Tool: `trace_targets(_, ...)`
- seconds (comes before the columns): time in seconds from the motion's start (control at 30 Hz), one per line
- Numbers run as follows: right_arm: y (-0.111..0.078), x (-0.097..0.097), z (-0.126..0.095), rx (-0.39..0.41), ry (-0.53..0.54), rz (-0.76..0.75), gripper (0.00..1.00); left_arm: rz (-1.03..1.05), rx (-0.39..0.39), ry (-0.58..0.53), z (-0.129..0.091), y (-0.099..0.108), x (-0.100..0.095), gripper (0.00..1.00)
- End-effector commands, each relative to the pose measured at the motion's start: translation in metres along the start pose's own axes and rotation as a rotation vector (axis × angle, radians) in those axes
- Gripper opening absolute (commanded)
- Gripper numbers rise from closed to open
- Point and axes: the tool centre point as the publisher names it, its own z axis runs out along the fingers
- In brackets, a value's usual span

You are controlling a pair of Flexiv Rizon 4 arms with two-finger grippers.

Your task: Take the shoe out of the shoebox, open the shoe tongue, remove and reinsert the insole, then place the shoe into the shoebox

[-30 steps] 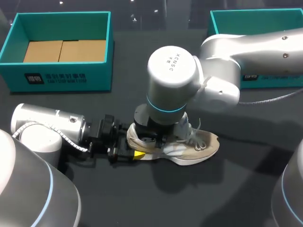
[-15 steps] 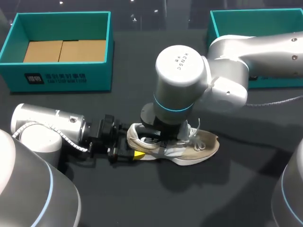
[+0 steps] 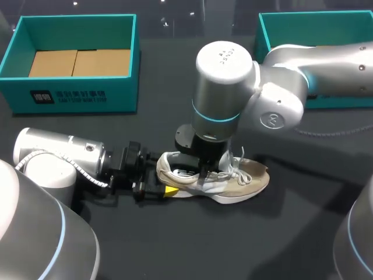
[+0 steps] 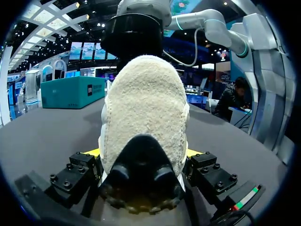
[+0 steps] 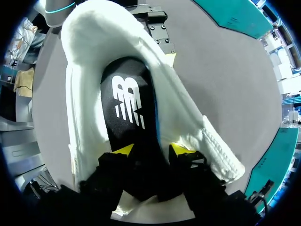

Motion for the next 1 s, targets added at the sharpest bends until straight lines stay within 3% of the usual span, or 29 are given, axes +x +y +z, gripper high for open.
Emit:
trace_targets(0.03, 0.005, -0.002, 0.032, -0.002, 0.064, -0.007, 0.41, 0.0, 0.001, -0.002, -0.001, -0.001, 0.001, 0.0)
trace_targets(0.23, 0.004, 0.014, 0.038, 0.027, 0.154, -0.003, 0.32, 0.0, 0.001, -0.002, -0.001, -0.001, 0.001, 0.0)
trace_targets(0.3, 0.003, 0.019, 0.041, 0.027, 0.186, 0.005, 0.25, 0.0, 0.001, -0.002, -0.001, -0.001, 0.001, 0.0)
trace_targets(0.33, 0.002, 0.022, 0.042, 0.031, 0.189, 0.008, 0.16, 0.0, 0.001, -0.002, -0.001, -0.001, 0.001, 0.0)
trace_targets(0.43, 0.0, 0.028, 0.042, 0.029, 0.205, 0.016, 0.0, 0.0, 0.001, -0.002, -0.001, -0.001, 0.001, 0.0)
trace_targets(0.73, -0.008, 0.032, 0.022, -0.017, 0.167, 0.023, 0.0, 0.0, 0.001, -0.002, -0.001, -0.001, 0.001, 0.0)
trace_targets(1.0, -0.021, 0.025, 0.004, -0.141, 0.13, -0.018, 0.0, 0.0, 0.001, -0.002, -0.001, -0.001, 0.001, 0.0)
